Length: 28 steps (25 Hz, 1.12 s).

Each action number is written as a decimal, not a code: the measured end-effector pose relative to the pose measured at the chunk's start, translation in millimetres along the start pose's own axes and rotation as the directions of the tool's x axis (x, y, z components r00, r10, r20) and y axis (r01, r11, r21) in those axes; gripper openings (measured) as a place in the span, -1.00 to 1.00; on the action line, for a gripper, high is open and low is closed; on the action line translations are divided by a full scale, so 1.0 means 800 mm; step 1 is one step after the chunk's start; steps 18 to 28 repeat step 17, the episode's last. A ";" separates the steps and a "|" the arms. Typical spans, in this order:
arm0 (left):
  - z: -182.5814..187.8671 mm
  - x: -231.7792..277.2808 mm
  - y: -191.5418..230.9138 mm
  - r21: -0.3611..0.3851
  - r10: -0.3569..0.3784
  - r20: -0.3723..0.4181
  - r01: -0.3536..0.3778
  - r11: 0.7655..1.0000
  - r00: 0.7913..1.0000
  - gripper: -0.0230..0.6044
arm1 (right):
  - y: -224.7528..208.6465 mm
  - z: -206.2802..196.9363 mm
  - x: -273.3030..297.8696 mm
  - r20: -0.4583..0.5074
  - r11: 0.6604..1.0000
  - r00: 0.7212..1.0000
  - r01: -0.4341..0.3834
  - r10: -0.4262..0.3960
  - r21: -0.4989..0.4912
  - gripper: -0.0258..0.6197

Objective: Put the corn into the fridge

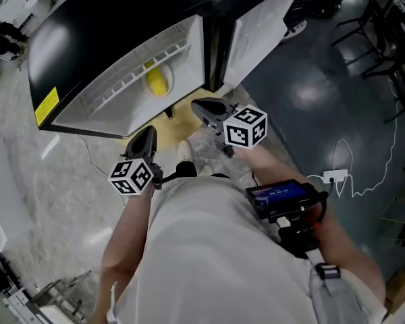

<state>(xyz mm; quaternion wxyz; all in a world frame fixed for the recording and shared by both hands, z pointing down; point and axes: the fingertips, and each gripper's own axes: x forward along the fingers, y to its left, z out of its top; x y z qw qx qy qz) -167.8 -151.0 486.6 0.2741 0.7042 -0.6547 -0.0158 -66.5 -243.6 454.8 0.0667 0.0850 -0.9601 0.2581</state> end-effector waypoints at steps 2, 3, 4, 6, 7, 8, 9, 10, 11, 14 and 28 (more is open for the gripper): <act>-0.002 0.000 -0.004 0.005 -0.008 -0.005 0.008 1.000 1.000 -0.90 | 0.002 0.001 -0.002 0.010 1.000 1.000 0.005 -0.005 0.006 -0.90; -0.003 0.000 -0.006 0.006 -0.011 -0.007 0.011 1.000 1.000 -0.90 | 0.003 0.001 -0.004 0.015 1.000 1.000 0.007 -0.007 0.011 -0.90; -0.004 -0.001 -0.008 0.006 -0.012 -0.008 0.012 1.000 1.000 -0.90 | 0.004 0.001 -0.006 0.019 1.000 1.000 0.009 -0.009 0.015 -0.90; -0.006 -0.004 -0.011 -0.002 -0.012 -0.010 0.012 1.000 1.000 -0.90 | 0.007 -0.002 -0.010 0.023 1.000 1.000 0.012 -0.012 0.024 -0.90; -0.008 -0.006 -0.012 -0.005 -0.012 -0.012 0.012 1.000 1.000 -0.90 | 0.009 -0.003 -0.012 0.024 1.000 1.000 0.013 -0.014 0.028 -0.90; -0.010 -0.007 -0.013 -0.006 -0.013 -0.015 0.013 1.000 1.000 -0.90 | 0.010 -0.005 -0.014 0.025 0.999 1.000 0.015 -0.015 0.031 -0.90; -0.012 -0.008 -0.014 -0.004 -0.016 -0.018 0.016 1.000 1.000 -0.90 | 0.011 -0.007 -0.015 0.026 0.999 1.000 0.016 -0.017 0.034 -0.90; -0.013 -0.009 -0.015 -0.002 -0.018 -0.022 0.018 1.000 1.000 -0.90 | 0.012 -0.009 -0.016 0.027 0.999 0.999 0.017 -0.018 0.036 -0.90; -0.015 -0.009 -0.015 0.000 -0.021 -0.026 0.021 1.000 0.999 -0.90 | 0.013 -0.011 -0.017 0.027 0.999 0.999 0.019 -0.020 0.038 -0.90; -0.019 -0.011 -0.017 0.003 -0.025 -0.031 0.025 1.000 0.999 -0.90 | 0.016 -0.014 -0.018 0.027 0.999 0.999 0.020 -0.021 0.038 -0.90; -0.021 -0.010 -0.019 0.006 -0.028 -0.032 0.028 1.000 0.999 -0.90 | 0.017 -0.016 -0.020 0.026 0.999 0.999 0.022 -0.023 0.034 -0.90</act>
